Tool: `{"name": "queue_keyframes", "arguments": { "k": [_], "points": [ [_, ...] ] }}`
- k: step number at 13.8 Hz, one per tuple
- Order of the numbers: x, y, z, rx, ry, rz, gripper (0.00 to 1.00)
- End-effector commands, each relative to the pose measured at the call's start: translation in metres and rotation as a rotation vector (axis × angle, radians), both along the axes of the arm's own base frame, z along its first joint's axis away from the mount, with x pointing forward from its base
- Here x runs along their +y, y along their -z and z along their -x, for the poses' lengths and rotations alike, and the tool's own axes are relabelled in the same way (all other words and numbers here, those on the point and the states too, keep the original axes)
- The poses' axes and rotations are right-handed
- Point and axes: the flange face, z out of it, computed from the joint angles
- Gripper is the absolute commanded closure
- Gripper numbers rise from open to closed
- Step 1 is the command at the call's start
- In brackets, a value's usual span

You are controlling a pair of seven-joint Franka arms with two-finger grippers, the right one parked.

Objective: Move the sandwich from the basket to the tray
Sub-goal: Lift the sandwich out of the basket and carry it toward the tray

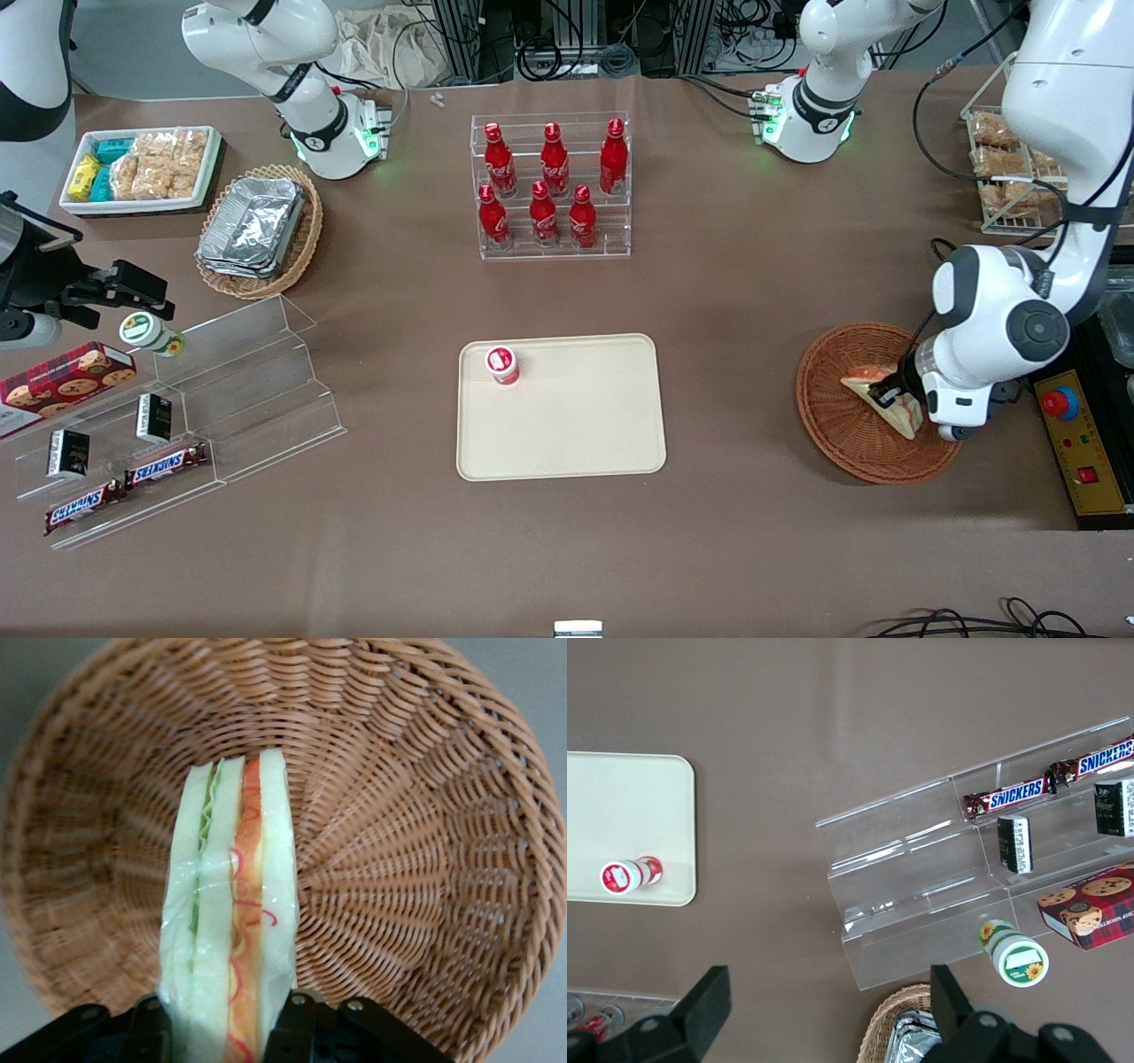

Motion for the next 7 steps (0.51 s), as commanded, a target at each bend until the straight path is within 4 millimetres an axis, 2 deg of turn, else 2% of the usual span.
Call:
{"name": "queue_keyframes", "arguments": {
  "k": [1,4,6,7],
  "points": [
    [-0.014,-0.085,-0.022,0.007,0.110,-0.031,1.00],
    [-0.038,-0.206,-0.034,0.055,0.244,-0.018,1.00],
    [-0.065,-0.261,-0.029,0.047,0.319,0.008,1.00],
    [-0.091,-0.276,-0.022,0.041,0.368,0.024,1.00]
  ]
}}
